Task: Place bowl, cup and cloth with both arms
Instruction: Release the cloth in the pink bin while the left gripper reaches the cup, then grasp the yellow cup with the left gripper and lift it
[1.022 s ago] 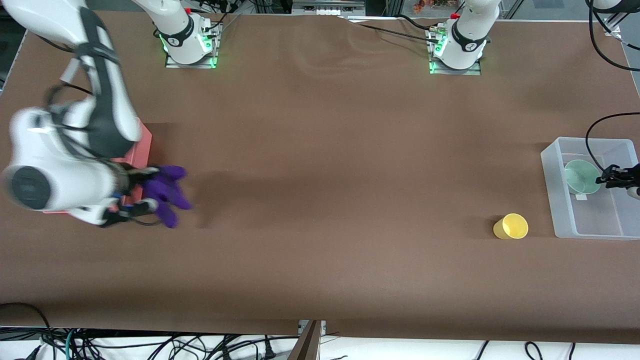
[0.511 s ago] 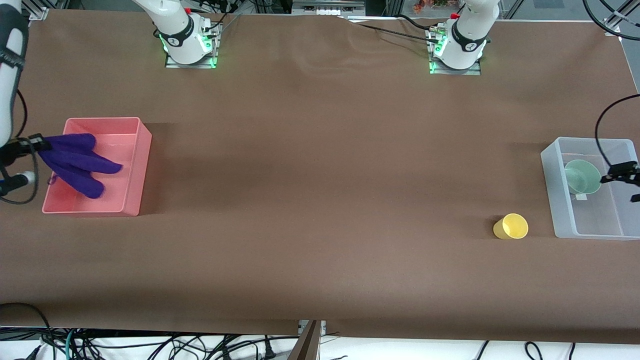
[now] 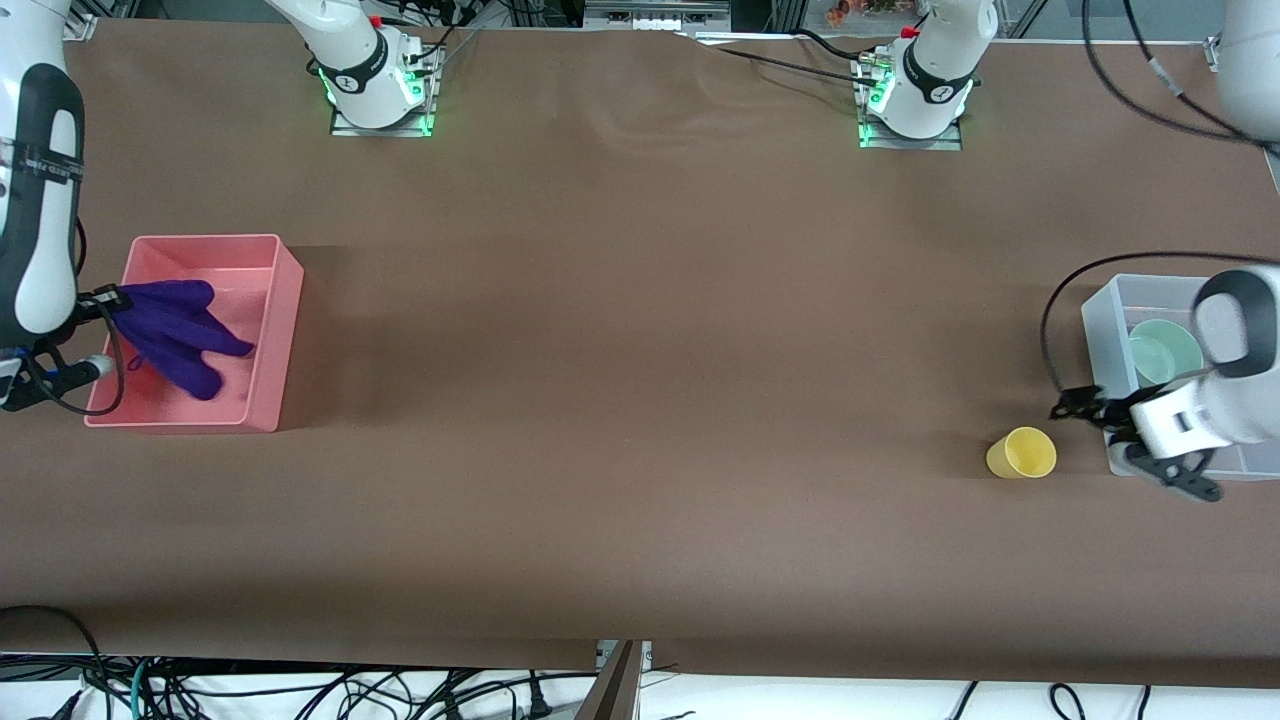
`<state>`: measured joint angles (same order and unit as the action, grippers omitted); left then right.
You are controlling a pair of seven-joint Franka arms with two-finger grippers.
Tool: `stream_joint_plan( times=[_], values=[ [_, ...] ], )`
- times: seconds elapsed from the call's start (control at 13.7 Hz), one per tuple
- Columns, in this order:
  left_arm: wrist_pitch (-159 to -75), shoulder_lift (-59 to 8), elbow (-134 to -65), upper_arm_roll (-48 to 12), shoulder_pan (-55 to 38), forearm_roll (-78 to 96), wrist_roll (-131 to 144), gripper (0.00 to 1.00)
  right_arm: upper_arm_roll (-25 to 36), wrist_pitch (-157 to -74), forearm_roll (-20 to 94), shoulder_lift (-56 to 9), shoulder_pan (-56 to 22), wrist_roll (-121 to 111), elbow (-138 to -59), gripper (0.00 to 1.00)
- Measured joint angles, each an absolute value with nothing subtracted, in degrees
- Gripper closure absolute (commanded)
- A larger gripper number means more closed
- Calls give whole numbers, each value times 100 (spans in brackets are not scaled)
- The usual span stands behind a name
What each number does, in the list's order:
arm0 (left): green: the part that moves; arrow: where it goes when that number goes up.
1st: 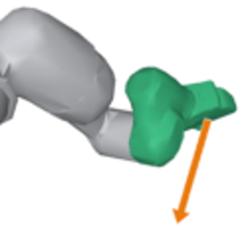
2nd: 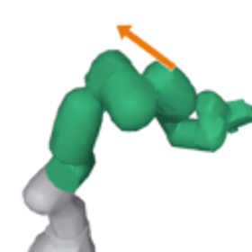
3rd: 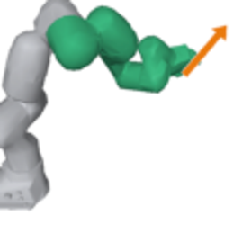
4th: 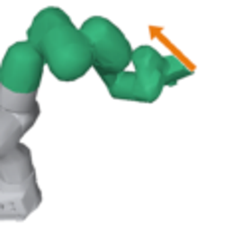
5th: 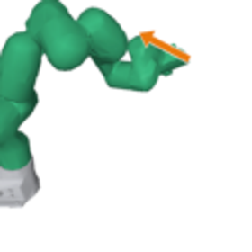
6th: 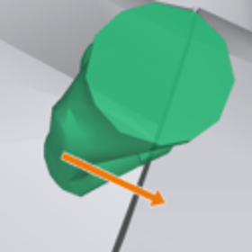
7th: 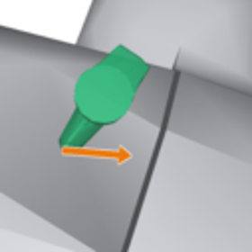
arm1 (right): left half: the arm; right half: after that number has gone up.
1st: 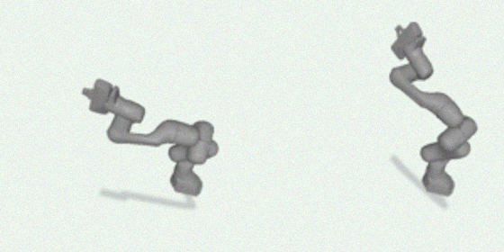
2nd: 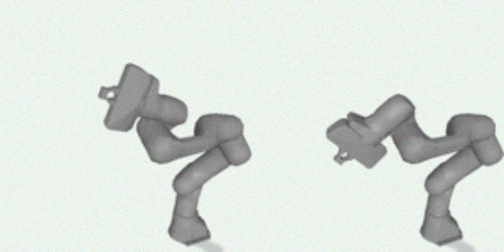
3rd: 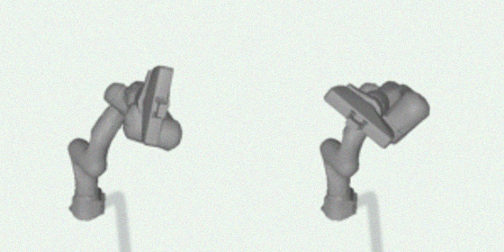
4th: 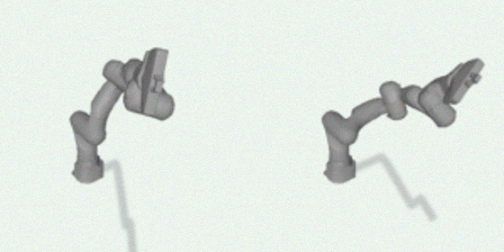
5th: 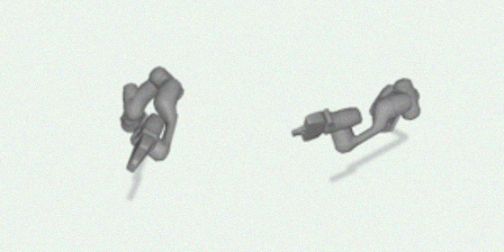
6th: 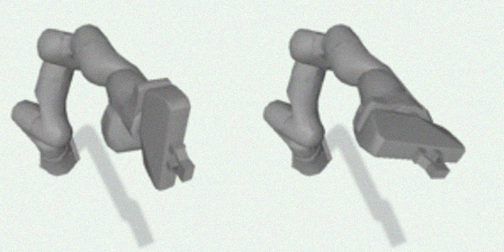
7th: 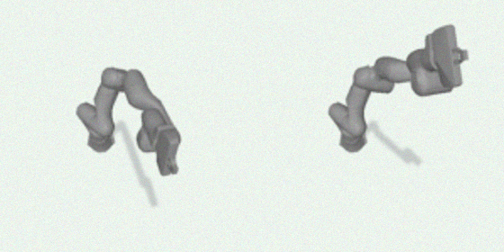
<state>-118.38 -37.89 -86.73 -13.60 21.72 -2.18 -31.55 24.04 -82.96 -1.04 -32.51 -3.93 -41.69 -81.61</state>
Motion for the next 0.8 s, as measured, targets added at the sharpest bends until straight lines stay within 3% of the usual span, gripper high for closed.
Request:
stream_joint_plan(
  times=[0.07,0.15,0.44,0.8],
  values=[
    [-12129,-4004,-8683,-1351,2179,-218,-3133,76,2404,-8316,-84,-3250,-393,-4169,-8167,0],
    [-12323,-4183,-8680,-1343,2197,-218,-3119,100,2404,-8331,-36,-3227,-395,-4167,-8146,0],
    [-12452,-4403,-8666,-1342,2228,-218,-3110,100,2308,-8311,340,-2739,-445,-4003,-7762,0],
    [-12147,-4306,-8555,-1352,2223,-217,-3104,100,1139,-8125,59,-1559,-510,-2611,-7645,0]
  ],
)
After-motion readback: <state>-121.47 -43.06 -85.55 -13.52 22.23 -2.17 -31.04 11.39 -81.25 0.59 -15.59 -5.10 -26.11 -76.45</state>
